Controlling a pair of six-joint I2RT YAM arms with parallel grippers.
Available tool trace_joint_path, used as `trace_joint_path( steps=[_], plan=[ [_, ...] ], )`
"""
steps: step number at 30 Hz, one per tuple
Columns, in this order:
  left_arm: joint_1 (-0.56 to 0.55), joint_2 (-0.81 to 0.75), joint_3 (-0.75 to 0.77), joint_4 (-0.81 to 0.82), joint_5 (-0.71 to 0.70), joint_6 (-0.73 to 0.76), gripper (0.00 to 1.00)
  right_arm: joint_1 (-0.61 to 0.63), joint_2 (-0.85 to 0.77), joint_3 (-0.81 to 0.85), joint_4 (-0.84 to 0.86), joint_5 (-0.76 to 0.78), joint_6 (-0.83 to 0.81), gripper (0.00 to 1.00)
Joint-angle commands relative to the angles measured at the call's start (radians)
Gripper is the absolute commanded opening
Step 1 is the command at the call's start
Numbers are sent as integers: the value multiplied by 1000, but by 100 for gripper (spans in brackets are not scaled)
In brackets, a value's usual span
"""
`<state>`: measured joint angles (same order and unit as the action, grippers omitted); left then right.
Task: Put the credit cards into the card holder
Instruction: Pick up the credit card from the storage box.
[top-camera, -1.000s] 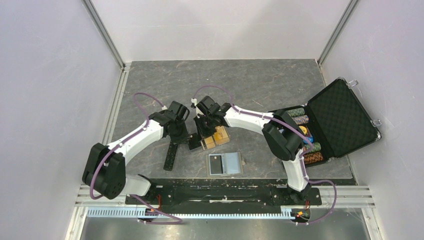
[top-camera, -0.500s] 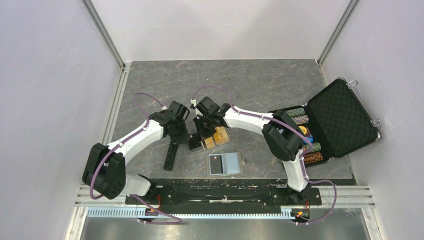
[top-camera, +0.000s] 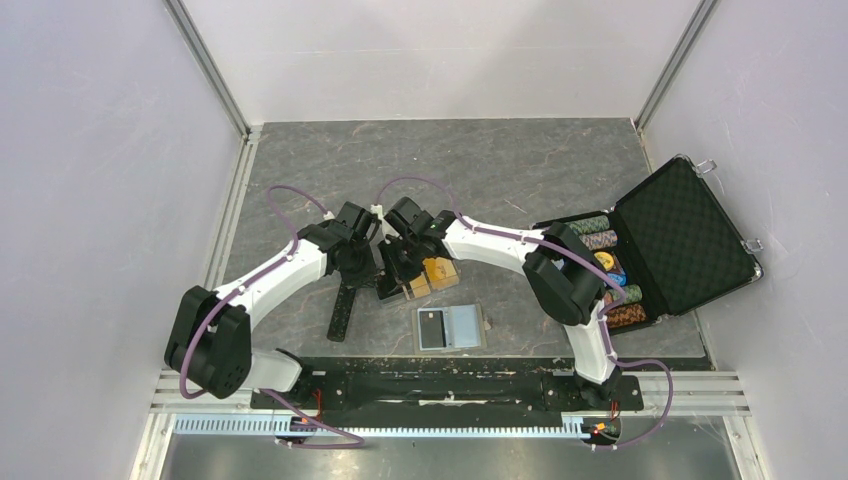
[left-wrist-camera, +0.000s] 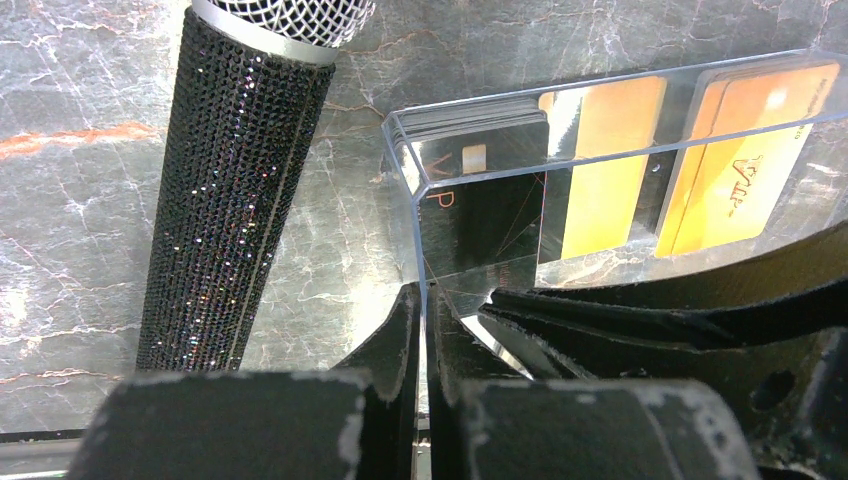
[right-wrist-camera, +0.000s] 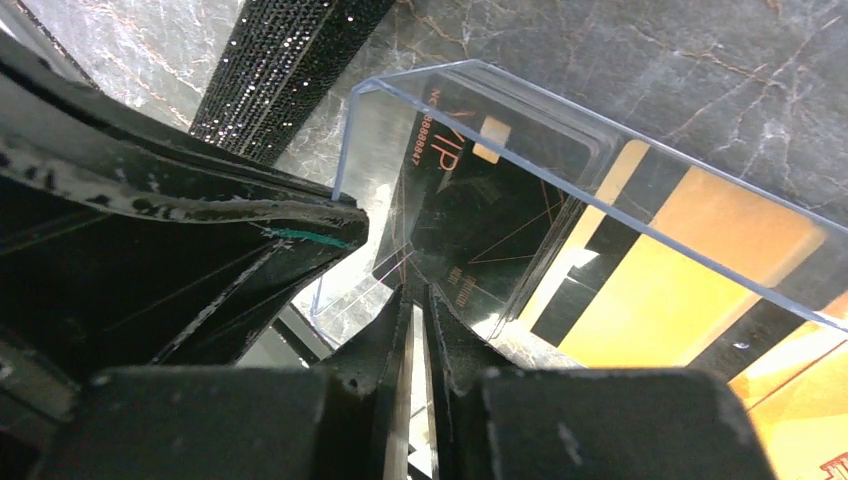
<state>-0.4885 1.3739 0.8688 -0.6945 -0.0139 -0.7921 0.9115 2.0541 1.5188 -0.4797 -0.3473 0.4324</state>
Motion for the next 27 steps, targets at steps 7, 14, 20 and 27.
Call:
trace_joint_path(
  steps=[7,14,20,27],
  plan=[
    [-2,22,-24,24,-9,53,2,1,-46,48,-24,67,2,27],
    [-2,21,-28,24,-11,54,2,1,-8,35,-57,100,-19,44],
    [-3,23,-37,31,-9,53,2,5,3,28,-43,67,-22,26],
    [-3,24,-44,38,-6,51,2,6,5,38,-11,0,-15,16]
  ],
)
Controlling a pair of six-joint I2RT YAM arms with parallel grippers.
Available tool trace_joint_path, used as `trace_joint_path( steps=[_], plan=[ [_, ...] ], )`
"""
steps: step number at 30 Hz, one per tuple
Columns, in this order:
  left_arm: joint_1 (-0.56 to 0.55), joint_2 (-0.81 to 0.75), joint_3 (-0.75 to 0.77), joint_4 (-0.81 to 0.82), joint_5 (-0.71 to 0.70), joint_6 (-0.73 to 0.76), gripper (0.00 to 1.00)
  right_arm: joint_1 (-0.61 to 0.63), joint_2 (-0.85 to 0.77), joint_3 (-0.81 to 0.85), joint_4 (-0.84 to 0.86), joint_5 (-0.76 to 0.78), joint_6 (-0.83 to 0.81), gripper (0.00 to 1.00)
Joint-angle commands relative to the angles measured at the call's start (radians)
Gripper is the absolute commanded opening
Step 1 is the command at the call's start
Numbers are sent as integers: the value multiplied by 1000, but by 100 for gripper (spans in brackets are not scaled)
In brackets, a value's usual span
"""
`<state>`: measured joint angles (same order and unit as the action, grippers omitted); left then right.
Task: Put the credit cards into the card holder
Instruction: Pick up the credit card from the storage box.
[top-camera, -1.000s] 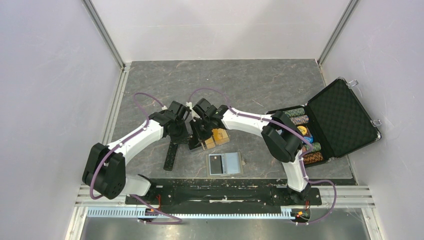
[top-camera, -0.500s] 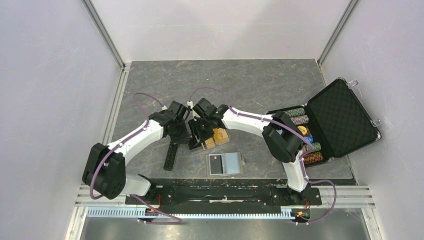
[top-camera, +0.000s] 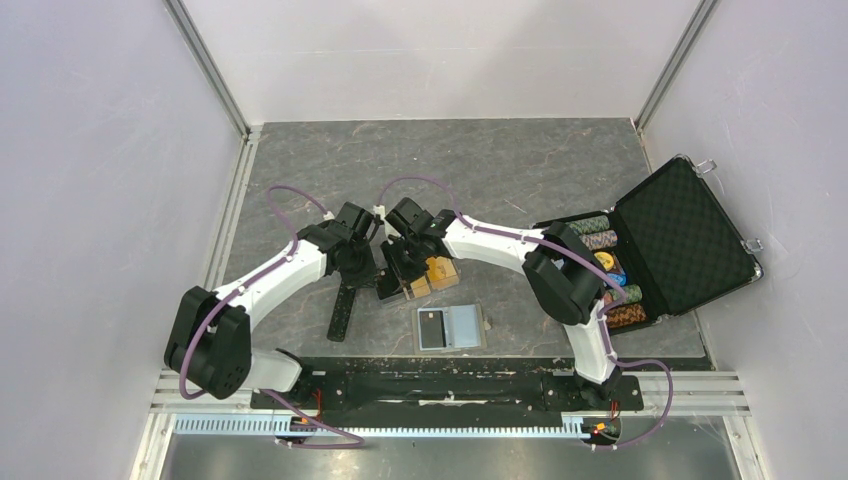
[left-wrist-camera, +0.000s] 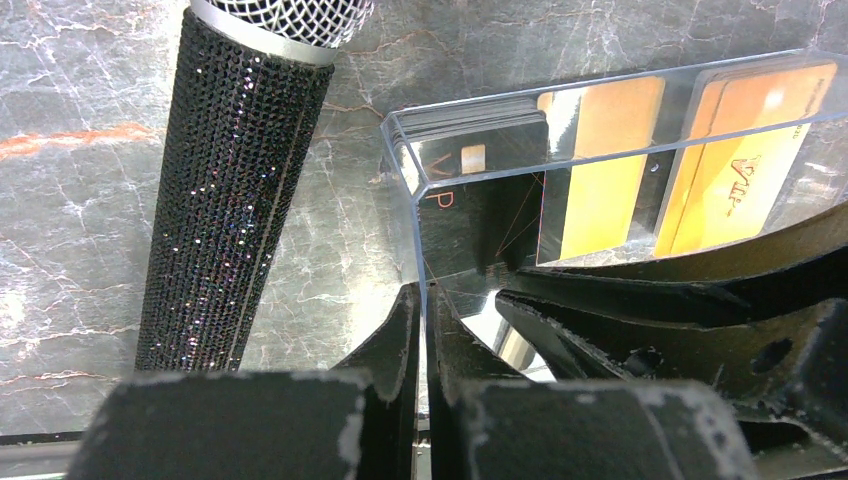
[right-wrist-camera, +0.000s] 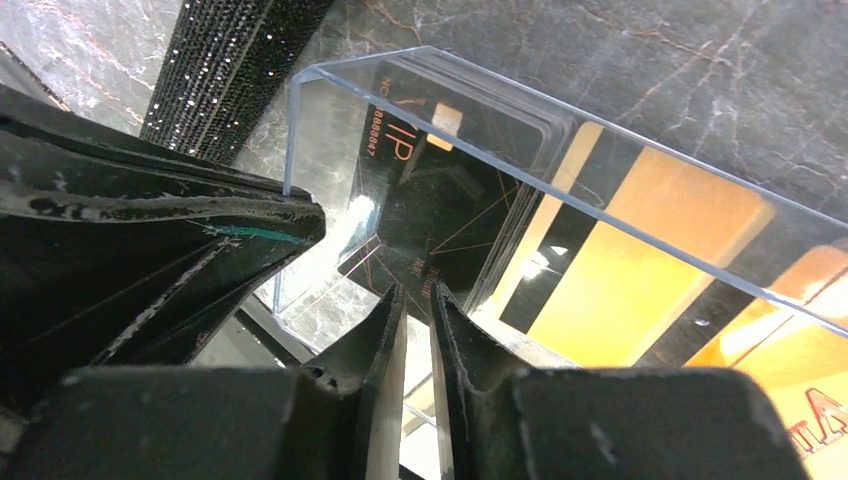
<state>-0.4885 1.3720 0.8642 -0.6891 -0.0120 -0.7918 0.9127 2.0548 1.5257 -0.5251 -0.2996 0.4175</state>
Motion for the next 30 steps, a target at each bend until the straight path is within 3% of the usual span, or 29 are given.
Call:
trace_joint_path(
  steps=[1,4,13,21,30],
  plan=[
    [-2,27,-40,33,-8,51,2,5,3,31,42,-61,4,15],
    [-2,27,-42,33,-8,51,2,5,-4,33,49,-60,18,14],
    [-3,26,-48,37,-5,51,2,2,-20,18,-20,92,5,27],
    [-3,27,-57,42,-5,49,2,2,11,1,-7,43,-1,29],
    [-3,24,-67,51,-2,48,2,6,8,34,-19,31,-4,8]
  ],
)
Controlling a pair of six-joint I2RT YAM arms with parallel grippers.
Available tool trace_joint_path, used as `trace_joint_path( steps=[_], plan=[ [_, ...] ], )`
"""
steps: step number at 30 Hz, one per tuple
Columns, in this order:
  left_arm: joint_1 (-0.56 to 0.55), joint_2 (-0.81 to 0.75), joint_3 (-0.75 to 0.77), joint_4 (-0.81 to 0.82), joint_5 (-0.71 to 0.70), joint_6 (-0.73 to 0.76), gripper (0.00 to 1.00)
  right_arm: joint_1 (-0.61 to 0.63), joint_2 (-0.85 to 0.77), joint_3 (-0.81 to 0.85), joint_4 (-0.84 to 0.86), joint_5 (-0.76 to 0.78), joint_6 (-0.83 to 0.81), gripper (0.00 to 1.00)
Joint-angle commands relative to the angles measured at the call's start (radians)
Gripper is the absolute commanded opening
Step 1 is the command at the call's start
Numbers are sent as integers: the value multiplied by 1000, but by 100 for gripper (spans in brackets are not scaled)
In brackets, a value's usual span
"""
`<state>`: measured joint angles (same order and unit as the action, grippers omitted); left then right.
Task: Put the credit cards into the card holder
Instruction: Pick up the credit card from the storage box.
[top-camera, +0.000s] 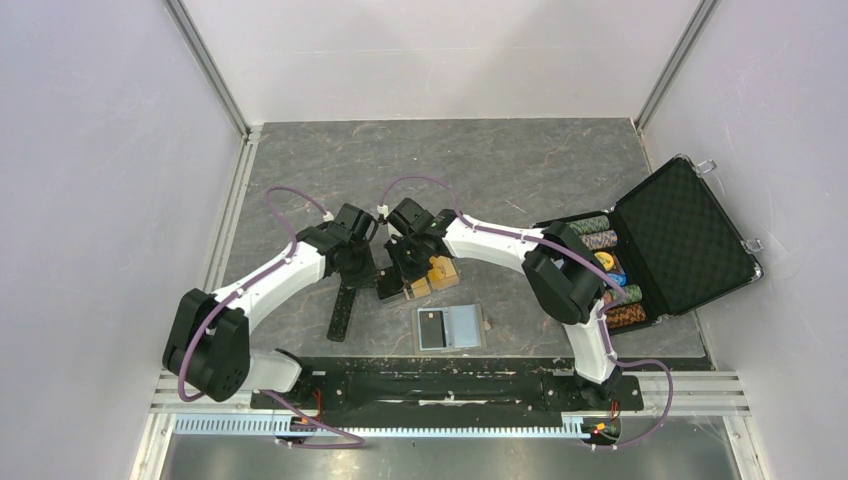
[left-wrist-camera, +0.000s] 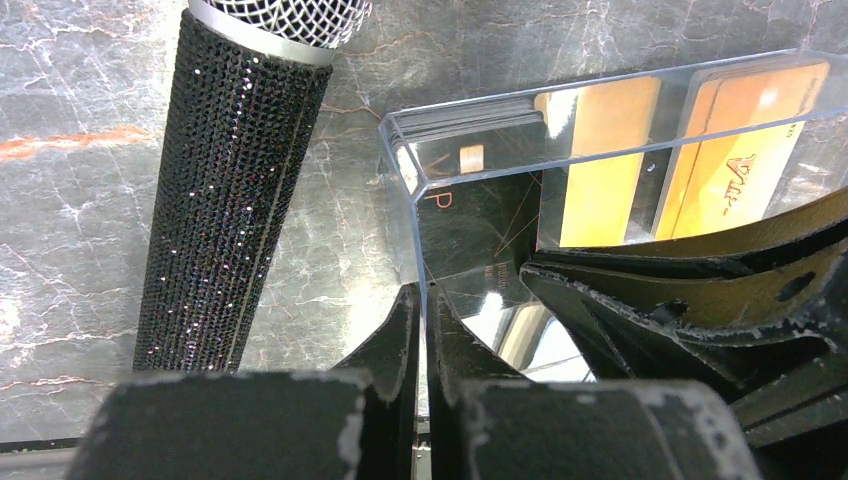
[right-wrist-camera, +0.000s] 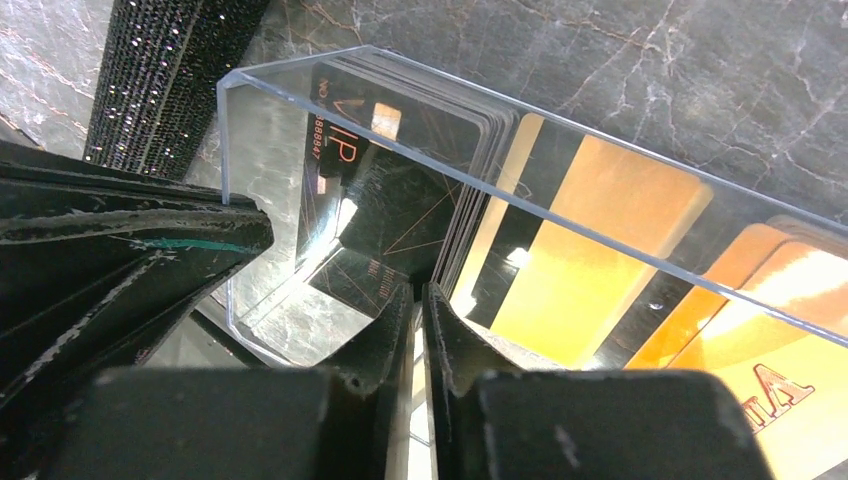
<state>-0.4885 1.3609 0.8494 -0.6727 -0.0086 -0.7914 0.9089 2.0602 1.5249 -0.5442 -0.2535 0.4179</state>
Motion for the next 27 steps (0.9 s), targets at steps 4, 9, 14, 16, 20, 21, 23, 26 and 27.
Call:
trace_joint_path(
  steps=[4,9,14,16,20,21,23,26,27],
  plan=[
    [-3,38,-53,38,-5,47,2,15,6,72,-26,-9,-15,4],
    [-3,36,-53,38,-5,47,2,24,5,93,-35,-14,-14,2],
    [-3,35,-55,38,-5,47,2,28,-2,114,-46,-13,-17,2],
    [-3,35,-54,38,-5,47,2,28,-11,114,-41,-22,-18,2],
    [-3,35,-52,38,-5,47,2,26,-46,69,39,-67,22,6],
    [-4,36,-53,38,-5,47,2,25,-55,54,59,-69,33,10],
    [-3,35,-53,38,-5,47,2,22,-62,32,85,-86,48,15],
    [-3,34,-53,38,-5,50,2,13,-72,-4,126,-119,67,15],
    [-3,34,-55,38,-6,50,2,12,-78,-15,142,-129,74,15]
  ],
)
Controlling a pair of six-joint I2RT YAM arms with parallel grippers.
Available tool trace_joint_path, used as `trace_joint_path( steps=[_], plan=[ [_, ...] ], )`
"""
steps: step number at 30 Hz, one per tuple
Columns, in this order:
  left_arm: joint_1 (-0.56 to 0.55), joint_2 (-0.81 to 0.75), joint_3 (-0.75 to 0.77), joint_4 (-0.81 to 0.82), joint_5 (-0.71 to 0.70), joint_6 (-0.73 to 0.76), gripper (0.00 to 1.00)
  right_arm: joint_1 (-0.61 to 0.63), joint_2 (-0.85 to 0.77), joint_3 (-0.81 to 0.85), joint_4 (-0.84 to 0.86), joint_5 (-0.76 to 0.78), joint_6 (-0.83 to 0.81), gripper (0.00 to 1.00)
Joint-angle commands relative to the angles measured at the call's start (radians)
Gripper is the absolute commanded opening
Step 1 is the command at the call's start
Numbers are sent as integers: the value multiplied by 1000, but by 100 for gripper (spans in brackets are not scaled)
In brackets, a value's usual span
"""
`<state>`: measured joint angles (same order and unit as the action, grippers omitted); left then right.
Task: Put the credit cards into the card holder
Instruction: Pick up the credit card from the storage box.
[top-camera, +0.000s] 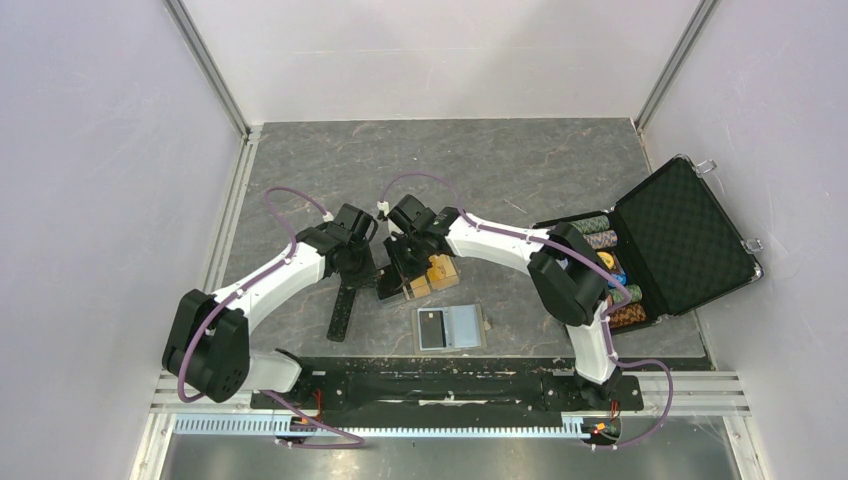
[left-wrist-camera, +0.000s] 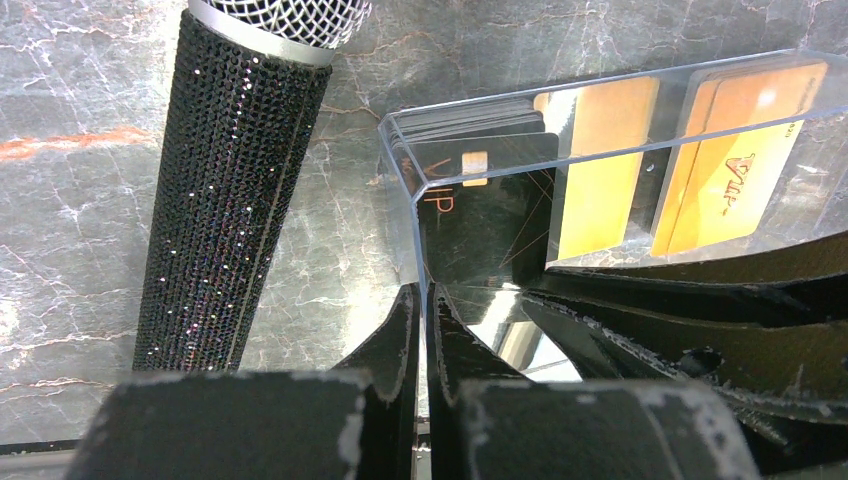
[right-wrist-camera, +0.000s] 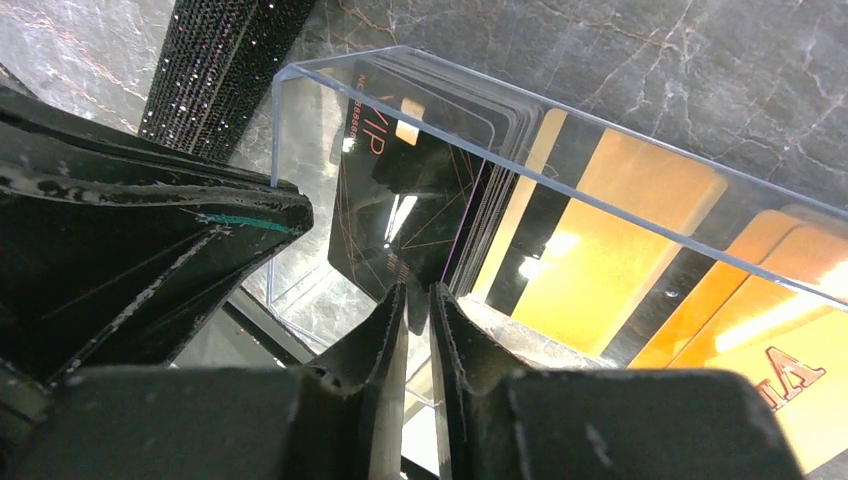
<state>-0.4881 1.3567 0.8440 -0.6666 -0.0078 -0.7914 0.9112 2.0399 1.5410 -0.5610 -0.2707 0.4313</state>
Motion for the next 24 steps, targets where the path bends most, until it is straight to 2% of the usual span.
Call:
trace_joint_path(
  steps=[1,4,8,18,20,22,24],
  plan=[
    [-3,38,-49,32,-8,50,2,6,-63,-42,174,-123,70,14],
    [-4,39,-51,32,-6,49,2,0,-75,-54,191,-129,77,10],
    [-4,40,-49,32,-6,50,2,-6,-81,-56,203,-139,85,1],
    [-3,43,-50,32,-7,50,2,-19,-82,-101,250,-178,120,0],
    [-3,43,-49,31,-9,50,2,-23,-82,-120,271,-188,129,4],
    [-4,43,-49,32,-9,51,2,-24,-76,-131,282,-193,135,13],
    [-3,44,-51,32,-9,50,2,-25,-67,-137,283,-197,133,17]
  ],
)
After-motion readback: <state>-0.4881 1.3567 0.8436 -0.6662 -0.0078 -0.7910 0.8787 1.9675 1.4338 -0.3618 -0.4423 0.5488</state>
